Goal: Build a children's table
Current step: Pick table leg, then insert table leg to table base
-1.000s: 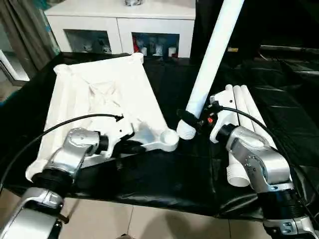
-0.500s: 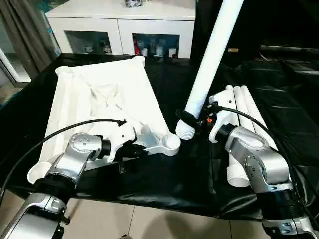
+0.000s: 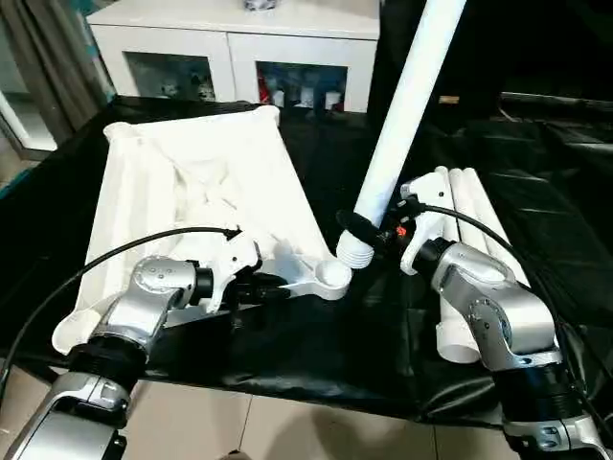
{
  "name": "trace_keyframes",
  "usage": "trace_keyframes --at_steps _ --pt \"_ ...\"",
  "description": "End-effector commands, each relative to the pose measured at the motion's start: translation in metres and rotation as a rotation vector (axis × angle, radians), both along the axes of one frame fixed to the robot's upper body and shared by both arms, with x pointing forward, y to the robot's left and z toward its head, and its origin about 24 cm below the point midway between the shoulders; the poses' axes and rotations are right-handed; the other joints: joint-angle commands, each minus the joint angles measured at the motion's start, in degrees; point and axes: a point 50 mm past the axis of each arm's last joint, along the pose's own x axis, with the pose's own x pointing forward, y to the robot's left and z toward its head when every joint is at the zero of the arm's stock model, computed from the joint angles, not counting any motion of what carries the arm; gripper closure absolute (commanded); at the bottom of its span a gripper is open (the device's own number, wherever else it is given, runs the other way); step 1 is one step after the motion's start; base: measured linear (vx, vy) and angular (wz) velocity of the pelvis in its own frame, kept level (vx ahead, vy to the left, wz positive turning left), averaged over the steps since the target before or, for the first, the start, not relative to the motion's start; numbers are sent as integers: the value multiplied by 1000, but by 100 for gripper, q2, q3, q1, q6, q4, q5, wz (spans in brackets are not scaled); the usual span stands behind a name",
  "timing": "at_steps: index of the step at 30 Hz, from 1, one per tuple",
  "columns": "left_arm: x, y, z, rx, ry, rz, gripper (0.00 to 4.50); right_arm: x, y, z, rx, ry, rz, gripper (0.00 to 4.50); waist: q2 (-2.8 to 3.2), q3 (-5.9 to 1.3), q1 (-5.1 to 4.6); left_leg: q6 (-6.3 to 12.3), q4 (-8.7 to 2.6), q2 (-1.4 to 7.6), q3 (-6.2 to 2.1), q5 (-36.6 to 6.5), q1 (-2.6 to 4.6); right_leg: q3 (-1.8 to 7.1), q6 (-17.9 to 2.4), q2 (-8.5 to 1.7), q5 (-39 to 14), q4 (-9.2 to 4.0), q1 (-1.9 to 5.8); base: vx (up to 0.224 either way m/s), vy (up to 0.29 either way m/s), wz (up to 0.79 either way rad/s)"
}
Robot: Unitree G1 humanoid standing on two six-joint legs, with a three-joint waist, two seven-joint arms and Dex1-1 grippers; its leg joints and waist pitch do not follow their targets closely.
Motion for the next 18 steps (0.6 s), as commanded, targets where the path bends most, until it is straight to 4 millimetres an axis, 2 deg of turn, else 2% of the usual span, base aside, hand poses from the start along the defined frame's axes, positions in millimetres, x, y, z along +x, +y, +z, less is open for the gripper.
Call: trace_keyframes --at_steps 1,2,7,9,17,18 --pt "-6 9 -13 54 65 19 371 2 1 5 -1 -14 12 262 -58 -346 0 -49 -400 184 -46 -835 75 206 -1126 -398 -197 -449 213 0 0 0" --pt "-5 11 -13 51 78 31 390 2 1 5 -1 -15 13 262 -57 -346 -6 -56 -401 185 -45 -843 76 207 -1130 -399 -200 -448 213 0 0 0" --pt "-3 12 -11 45 81 54 419 2 1 6 0 -16 14 262 -57 -337 -25 -76 -404 182 -44 -919 82 210 -1137 -398 -333 -463 208 0 0 0" --pt "-2 14 -10 48 89 63 447 2 3 7 -3 -13 32 262 -60 -332 -30 -71 -406 181 -46 -934 76 212 -1129 -399 -401 -471 208 0 0 0" --pt "1 14 -11 79 90 74 450 4 10 3 -44 54 104 262 -64 -321 -75 -126 -418 185 -51 -1078 90 217 -1136 -399 -665 -497 198 0 0 0" --pt "3 10 -9 101 90 56 450 9 8 6 -49 80 97 262 -110 -314 -81 -119 -421 177 -56 -1040 74 215 -1143 -401 -714 -484 207 0 0 0"
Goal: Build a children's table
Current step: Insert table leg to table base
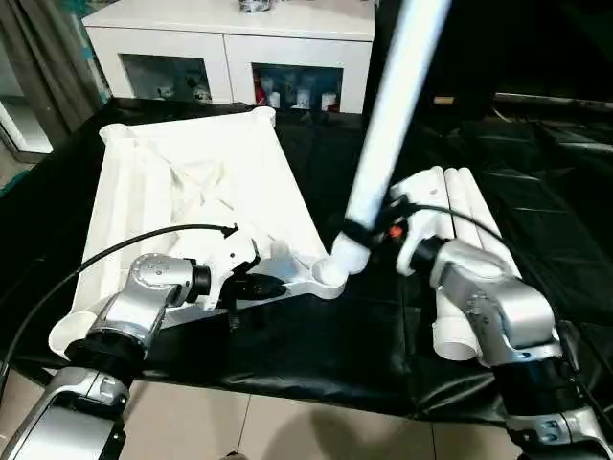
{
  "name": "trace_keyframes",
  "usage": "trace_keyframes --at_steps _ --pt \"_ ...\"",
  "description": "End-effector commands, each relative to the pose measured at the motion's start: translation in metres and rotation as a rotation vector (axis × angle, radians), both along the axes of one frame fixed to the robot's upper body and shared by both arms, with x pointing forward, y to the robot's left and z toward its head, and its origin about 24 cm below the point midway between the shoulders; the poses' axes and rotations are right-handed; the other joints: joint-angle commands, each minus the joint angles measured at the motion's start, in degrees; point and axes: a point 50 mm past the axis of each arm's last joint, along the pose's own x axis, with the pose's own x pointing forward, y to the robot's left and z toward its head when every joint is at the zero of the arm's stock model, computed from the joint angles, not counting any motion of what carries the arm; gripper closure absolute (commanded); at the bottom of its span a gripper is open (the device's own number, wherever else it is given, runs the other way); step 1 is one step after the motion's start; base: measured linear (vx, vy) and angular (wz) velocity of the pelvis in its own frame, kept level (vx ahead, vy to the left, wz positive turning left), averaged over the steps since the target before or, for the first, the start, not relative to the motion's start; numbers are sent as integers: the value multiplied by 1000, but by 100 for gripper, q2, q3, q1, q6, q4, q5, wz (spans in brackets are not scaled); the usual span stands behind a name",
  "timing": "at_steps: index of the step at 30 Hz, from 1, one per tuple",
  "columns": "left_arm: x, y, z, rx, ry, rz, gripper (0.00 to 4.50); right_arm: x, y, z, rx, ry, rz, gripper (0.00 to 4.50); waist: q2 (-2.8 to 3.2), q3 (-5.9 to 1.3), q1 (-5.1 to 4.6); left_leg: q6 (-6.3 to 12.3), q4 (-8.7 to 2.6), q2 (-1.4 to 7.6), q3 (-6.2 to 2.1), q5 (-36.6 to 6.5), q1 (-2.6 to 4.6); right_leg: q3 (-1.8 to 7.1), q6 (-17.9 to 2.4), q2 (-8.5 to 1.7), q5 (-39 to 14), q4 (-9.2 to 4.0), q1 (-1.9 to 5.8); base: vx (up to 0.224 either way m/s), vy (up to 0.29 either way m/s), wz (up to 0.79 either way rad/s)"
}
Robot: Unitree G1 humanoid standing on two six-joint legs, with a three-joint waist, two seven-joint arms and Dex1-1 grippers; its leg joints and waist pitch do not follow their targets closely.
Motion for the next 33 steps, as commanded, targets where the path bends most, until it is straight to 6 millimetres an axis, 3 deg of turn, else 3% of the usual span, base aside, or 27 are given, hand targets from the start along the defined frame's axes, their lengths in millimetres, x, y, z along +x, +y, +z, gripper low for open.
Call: trace_keyframes --at_steps 1,2,3,5,6,10,12,13,14,16,17,19,20,21,28,29,31,33 --pt "-1 4 -9 86 50 17 450 7 -1 9 3 9 0 262 -55 -321 17 -129 -424 179 -51 -1057 78 214 -1136 -398 -787 -519 191 0 0 0" --pt "0 2 -7 89 46 8 450 9 -2 12 10 13 -1 262 49 -316 -4 -201 -428 189 -51 -1189 103 216 -1154 -396 -854 -541 157 0 0 0" --pt "1 1 -5 89 45 6 450 9 -2 13 13 14 -1 262 5 -318 1 -234 -432 193 -62 -1216 91 216 -1164 -396 -809 -526 184 0 0 0" --pt "4 -4 2 114 23 -28 450 15 -2 20 37 17 -3 262 96 -330 -9 -268 -423 197 -67 -1181 101 215 -1211 -392 -586 -500 177 0 0 0" --pt "5 -7 5 132 8 -48 450 18 -2 23 47 16 -4 262 49 -336 -24 -258 -422 195 -62 -1155 94 213 -1249 -382 -430 -501 193 0 0 0" --pt "10 -16 15 70 40 -50 450 26 4 31 56 14 26 262 -3 -348 1 -212 -399 176 -44 -943 75 200 -1387 -384 -83 -456 222 0 0 0" --pt "10 -15 15 79 35 -50 450 27 5 29 43 28 30 262 6 -365 22 -149 -385 178 -52 -757 61 193 -1412 -389 164 -432 239 0 0 0" --pt "9 -14 13 89 38 -59 450 27 7 29 40 41 40 262 -84 -364 18 -111 -388 180 -41 -711 54 190 -1412 -384 245 -437 253 0 0 0" --pt "8 -13 13 90 41 -67 450 27 8 28 41 56 51 262 -33 -367 36 -81 -384 178 -49 -632 55 185 -1426 -389 352 -415 249 0 0 0" --pt "7 -12 12 94 43 -67 450 27 10 28 43 66 65 262 -145 -365 46 -12 -388 186 -36 -605 52 181 -1432 -394 351 -417 260 0 0 0" --pt "6 -12 11 98 44 -67 450 27 11 26 47 89 74 262 -97 -365 69 -6 -385 196 -41 -579 62 180 -1431 -408 328 -408 245 0 0 0" --pt "7 -10 11 107 42 -61 450 28 13 23 40 107 79 262 -172 -350 94 22 -395 203 -30 -601 66 183 -1421 -421 207 -420 240 0 0 0" --pt "7 -9 12 109 42 -56 450 28 16 20 36 128 97 262 -71 -352 110 -29 -395 210 -44 -655 79 182 -1434 -435 113 -412 217 0 0 0" --pt "7 -8 13 107 38 -48 450 28 18 17 22 140 110 262 -110 -341 96 -83 -404 212 -35 -732 82 181 -1434 -418 85 -428 213 0 0 0" --pt "6 -9 15 112 17 -60 450 29 26 5 -25 146 135 262 -134 -342 135 -142 -406 217 -35 -686 77 187 -1392 -426 220 -406 222 0 0 0" --pt "5 -8 14 113 17 -63 450 30 25 3 -40 140 132 262 -174 -341 122 -136 -410 215 -30 -678 72 181 -1387 -421 221 -408 226 0 0 0" --pt "4 -8 14 114 16 -64 450 30 25 1 -50 144 127 262 -146 -333 126 -142 -411 215 -32 -703 75 186 -1374 -428 145 -411 216 0 0 0" --pt "2 -8 13 113 18 -69 450 31 23 -2 -71 137 119 262 -183 -335 121 -149 -414 221 -35 -710 76 187 -1352 -435 100 -408 227 0 0 0"
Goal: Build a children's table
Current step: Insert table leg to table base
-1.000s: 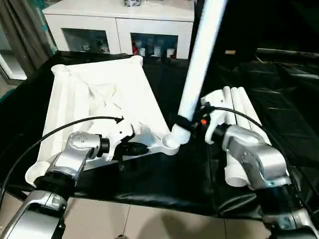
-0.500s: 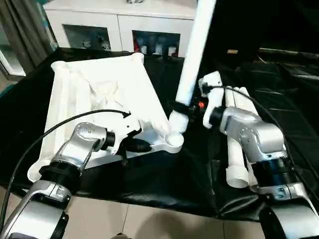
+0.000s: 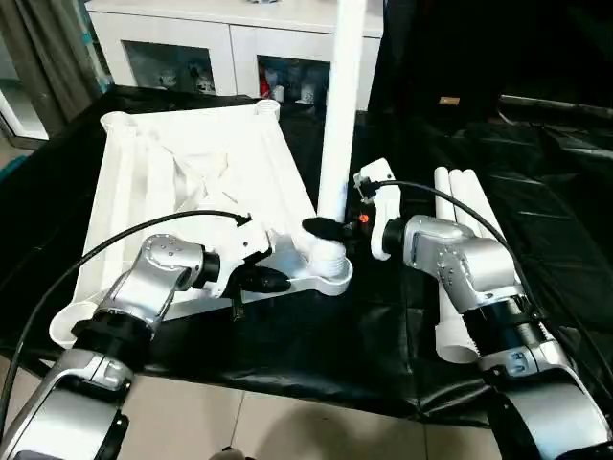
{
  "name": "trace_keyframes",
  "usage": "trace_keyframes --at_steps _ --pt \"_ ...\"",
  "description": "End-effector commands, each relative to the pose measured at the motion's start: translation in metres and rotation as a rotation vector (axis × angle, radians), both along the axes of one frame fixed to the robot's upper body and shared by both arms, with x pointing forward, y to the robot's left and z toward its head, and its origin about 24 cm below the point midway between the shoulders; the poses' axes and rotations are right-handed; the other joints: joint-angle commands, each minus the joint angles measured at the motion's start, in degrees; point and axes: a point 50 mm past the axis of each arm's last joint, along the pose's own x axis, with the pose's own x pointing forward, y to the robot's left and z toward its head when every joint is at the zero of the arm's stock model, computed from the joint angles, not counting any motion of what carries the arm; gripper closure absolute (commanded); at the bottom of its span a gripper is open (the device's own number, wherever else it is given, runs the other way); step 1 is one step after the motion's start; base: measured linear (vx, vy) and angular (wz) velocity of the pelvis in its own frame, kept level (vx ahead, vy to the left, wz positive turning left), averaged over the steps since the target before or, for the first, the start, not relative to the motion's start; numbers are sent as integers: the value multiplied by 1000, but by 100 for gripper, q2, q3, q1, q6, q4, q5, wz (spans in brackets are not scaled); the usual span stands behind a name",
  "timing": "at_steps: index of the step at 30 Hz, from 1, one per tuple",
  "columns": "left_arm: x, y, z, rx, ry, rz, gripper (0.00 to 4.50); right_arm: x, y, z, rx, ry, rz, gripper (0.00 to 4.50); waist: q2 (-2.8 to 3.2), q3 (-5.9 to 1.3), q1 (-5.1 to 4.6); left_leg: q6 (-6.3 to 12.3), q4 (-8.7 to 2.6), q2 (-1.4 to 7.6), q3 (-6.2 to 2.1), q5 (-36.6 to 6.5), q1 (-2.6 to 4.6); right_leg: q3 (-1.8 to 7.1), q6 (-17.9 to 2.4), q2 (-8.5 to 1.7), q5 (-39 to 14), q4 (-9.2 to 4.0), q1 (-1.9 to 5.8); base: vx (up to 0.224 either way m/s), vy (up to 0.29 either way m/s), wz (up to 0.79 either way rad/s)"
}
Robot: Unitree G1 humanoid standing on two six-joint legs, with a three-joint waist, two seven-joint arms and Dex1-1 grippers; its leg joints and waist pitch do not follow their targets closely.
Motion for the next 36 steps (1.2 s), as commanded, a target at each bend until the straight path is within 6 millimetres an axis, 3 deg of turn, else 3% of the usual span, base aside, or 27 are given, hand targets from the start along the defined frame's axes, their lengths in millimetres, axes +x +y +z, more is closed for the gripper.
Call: trace_keyframes --at_steps 1,21,36 --pt "-5 3 -5 34 13 -12 450 2 -1 -4 -41 -3 -5 262 -9 -381 5 -140 -414 204 -37 -724 89 200 -1329 -433 78 -400 232 0 0 0" --pt "-5 3 -7 48 6 -14 450 -3 -18 4 -13 4 29 262 -20 -398 4 -81 -391 198 -29 -628 100 197 -1417 -409 382 -377 247 0 0 0" --pt "-6 4 -6 41 -1 -13 450 -7 -12 -20 44 32 -20 263 2 -401 4 -105 -397 203 -33 -651 109 190 -1429 -408 426 -372 235 0 0 0"
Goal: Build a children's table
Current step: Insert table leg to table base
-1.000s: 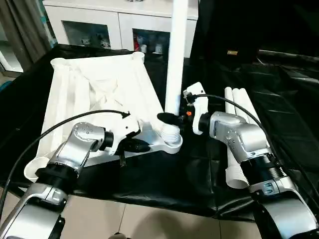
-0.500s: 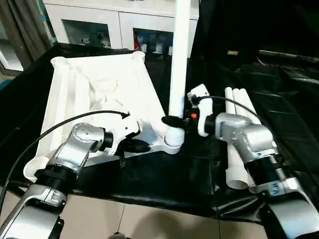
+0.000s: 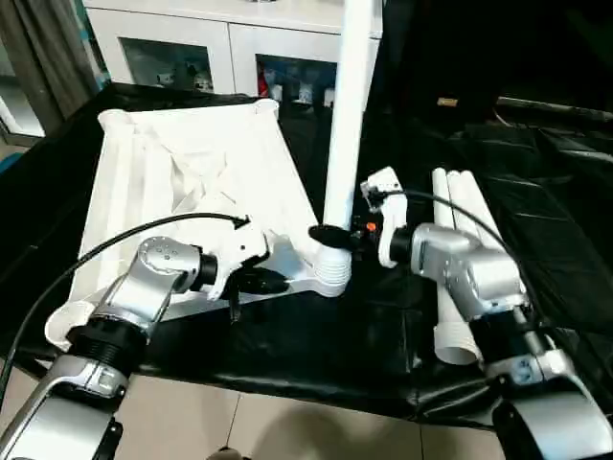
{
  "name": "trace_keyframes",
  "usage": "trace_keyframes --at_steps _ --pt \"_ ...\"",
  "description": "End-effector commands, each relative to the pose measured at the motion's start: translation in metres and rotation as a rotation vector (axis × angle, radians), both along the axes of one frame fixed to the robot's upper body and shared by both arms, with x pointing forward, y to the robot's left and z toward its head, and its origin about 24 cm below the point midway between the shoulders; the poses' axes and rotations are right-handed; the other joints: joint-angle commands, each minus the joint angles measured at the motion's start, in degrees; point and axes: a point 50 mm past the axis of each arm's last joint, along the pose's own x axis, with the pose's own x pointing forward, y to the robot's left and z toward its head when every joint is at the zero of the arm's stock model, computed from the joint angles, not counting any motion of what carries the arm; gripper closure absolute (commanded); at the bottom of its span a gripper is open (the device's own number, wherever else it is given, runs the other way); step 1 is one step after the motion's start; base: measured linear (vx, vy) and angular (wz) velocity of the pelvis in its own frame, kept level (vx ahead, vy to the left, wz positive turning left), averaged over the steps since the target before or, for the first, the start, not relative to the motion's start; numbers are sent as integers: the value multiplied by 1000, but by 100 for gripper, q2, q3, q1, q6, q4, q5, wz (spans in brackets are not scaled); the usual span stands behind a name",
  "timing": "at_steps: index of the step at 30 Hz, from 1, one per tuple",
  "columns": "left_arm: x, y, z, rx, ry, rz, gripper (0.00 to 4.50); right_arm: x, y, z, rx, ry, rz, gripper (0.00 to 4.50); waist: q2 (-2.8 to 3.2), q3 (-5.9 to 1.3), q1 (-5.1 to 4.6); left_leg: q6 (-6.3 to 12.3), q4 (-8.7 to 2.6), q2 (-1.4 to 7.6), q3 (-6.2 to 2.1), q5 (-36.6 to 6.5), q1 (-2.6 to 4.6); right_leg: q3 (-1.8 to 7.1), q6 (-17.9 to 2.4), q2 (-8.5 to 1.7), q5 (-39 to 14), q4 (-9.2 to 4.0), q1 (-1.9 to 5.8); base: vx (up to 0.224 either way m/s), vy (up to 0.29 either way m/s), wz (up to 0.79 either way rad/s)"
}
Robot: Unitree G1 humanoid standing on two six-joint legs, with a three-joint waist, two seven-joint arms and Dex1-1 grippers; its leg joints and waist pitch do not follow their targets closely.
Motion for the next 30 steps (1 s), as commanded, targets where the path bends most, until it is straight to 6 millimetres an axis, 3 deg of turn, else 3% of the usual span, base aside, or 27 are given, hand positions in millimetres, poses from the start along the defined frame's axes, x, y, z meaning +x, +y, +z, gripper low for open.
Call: trace_keyframes --at_steps 1,3,4,6,7,8,9,11,12,16,17,19,26,29,30 --pt "-3 2 -6 34 21 -4 450 -2 -4 -9 14 21 -31 263 65 -407 3 -116 -393 200 -37 -676 106 195 -1437 -416 430 -370 239 0 0 0" --pt "-3 2 -6 29 15 2 450 -3 -6 -12 44 19 -57 263 53 -403 2 -112 -399 202 -35 -730 106 197 -1434 -418 392 -378 236 0 0 0" --pt "-2 2 -6 27 11 6 450 -4 -7 -14 63 19 -74 263 97 -402 5 -132 -400 201 -44 -754 109 196 -1436 -419 361 -375 234 0 0 0" --pt "-2 2 -6 24 8 9 450 -6 -9 -17 91 23 -89 263 75 -401 4 -140 -406 207 -40 -820 115 197 -1438 -419 336 -388 232 0 0 0" --pt "-1 1 -5 18 5 15 450 -10 -13 -26 136 57 -124 263 111 -403 -6 -162 -409 200 -43 -865 116 196 -1439 -411 323 -396 238 0 0 0" --pt "-1 1 -5 18 5 15 450 -10 -13 -27 137 57 -124 263 95 -398 -3 -160 -410 201 -43 -897 112 200 -1450 -415 292 -395 236 0 0 0" --pt "-1 1 -5 16 5 17 450 -12 -14 -31 147 65 -130 263 138 -406 1 -188 -409 201 -47 -920 121 195 -1447 -411 295 -402 231 0 0 0" --pt "0 1 -6 14 5 18 450 -16 -15 -39 158 74 -147 263 133 -403 0 -190 -413 203 -50 -965 119 192 -1455 -412 294 -399 229 0 0 0" --pt "0 0 -6 12 5 19 450 -19 -17 -46 170 80 -171 263 178 -409 8 -193 -412 199 -60 -982 123 190 -1460 -413 294 -394 235 0 0 0" --pt "1 0 -5 12 3 21 450 -23 -19 -53 180 69 -210 263 159 -395 -7 -189 -423 198 -54 -1104 119 196 -1458 -409 137 -424 229 0 0 0" --pt "1 0 -5 13 1 21 450 -24 -20 -56 174 57 -221 263 227 -388 -3 -222 -429 199 -60 -1203 129 196 -1447 -413 34 -438 209 0 0 0" --pt "2 0 -5 15 -2 22 450 -26 -21 -59 159 41 -230 263 196 -384 -8 -246 -445 203 -68 -1319 131 195 -1422 -413 -140 -453 215 0 0 0" --pt "4 0 -3 28 -18 25 450 -32 -16 -61 75 -56 -229 263 223 -361 -15 -267 -480 204 -81 -1542 135 214 -1284 -411 -691 -510 187 0 0 0" --pt "4 2 -4 38 -21 24 450 -33 -13 -58 56 -91 -223 263 220 -367 -11 -256 -487 208 -83 -1500 128 222 -1236 -418 -683 -515 188 0 0 0" --pt "3 3 -5 55 -25 21 450 -35 -8 -56 33 -108 -186 263 190 -366 -19 -246 -491 207 -83 -1504 123 216 -1231 -408 -677 -515 185 0 0 0"
